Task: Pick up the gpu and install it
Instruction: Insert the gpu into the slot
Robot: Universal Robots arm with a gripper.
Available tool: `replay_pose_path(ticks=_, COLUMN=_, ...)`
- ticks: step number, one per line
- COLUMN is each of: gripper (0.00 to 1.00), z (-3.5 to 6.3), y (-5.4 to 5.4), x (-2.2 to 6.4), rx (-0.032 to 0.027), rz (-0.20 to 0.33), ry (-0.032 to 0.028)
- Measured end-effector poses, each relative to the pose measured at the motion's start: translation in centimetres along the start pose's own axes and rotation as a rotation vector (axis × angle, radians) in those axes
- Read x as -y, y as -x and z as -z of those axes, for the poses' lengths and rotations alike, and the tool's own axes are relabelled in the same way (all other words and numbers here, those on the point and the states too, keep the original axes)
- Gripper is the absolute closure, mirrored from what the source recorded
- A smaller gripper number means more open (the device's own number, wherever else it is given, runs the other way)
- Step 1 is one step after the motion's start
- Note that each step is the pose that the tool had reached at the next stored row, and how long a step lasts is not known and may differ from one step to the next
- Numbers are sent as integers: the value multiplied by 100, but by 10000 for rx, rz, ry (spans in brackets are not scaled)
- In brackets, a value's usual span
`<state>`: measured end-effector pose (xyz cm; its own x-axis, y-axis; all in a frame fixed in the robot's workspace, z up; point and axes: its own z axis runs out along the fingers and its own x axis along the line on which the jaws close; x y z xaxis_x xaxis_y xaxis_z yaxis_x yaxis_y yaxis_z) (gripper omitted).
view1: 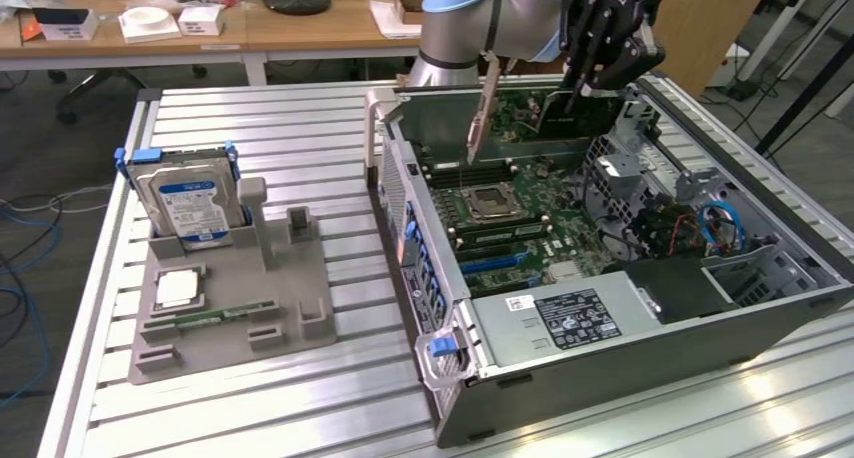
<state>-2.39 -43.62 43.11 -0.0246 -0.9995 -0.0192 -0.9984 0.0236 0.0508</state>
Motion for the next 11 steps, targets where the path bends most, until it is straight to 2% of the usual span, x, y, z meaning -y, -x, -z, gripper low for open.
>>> replay_pose_path(ticks=5, gripper=73, z=-10, y=1, x=1, rx=-1, rz=41, ry=-2)
replay_pose_path(ticks=11, gripper=73, z=-87, y=-2, x=5, rx=-2, rz=41, ry=-17)
